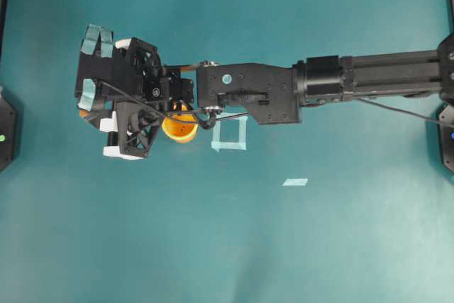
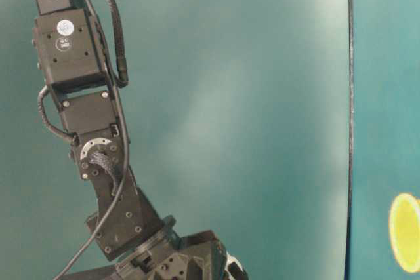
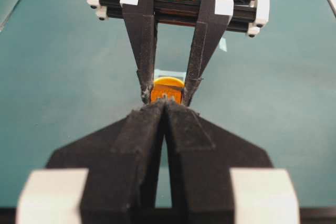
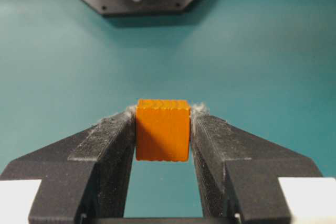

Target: Move the block to the left with right arm.

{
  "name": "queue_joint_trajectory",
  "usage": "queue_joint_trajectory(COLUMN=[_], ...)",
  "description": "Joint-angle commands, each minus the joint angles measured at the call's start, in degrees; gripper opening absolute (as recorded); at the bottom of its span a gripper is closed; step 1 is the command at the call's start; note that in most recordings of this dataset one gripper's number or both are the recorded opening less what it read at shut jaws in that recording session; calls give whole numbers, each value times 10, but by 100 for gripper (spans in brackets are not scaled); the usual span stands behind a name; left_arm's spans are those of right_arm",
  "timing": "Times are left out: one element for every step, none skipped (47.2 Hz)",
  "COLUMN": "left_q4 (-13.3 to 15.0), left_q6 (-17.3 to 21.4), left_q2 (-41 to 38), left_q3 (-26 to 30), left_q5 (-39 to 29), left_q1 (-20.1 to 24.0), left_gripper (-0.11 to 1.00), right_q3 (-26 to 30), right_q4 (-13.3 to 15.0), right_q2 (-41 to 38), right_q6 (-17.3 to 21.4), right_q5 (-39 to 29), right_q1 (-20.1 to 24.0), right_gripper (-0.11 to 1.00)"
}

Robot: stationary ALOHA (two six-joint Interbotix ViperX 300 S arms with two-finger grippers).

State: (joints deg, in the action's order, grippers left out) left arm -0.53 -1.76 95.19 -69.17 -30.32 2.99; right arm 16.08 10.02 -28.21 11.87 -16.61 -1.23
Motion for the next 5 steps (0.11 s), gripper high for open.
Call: queue_joint_trajectory(left_q4=[-2, -2, -2, -2, -2], left_q6=[-1, -1, -1, -1, -1], left_q2=[-8, -8, -8, -8, -8], left_q3=[11, 11, 11, 11, 11], left_q5=[5, 5, 5, 5, 5], left_q1=[3, 2, 2, 2, 2], left_gripper=[0, 0, 0, 0, 0], right_q3=[7, 7, 7, 6, 6], right_q4=[0, -1, 0, -1, -1], right_q2=[14, 14, 14, 14, 14], right_q6=[1, 1, 1, 1, 1], right_q5=[3, 3, 3, 3, 3], right_q1=[2, 2, 2, 2, 2], right_gripper=[41, 41, 41, 41, 41])
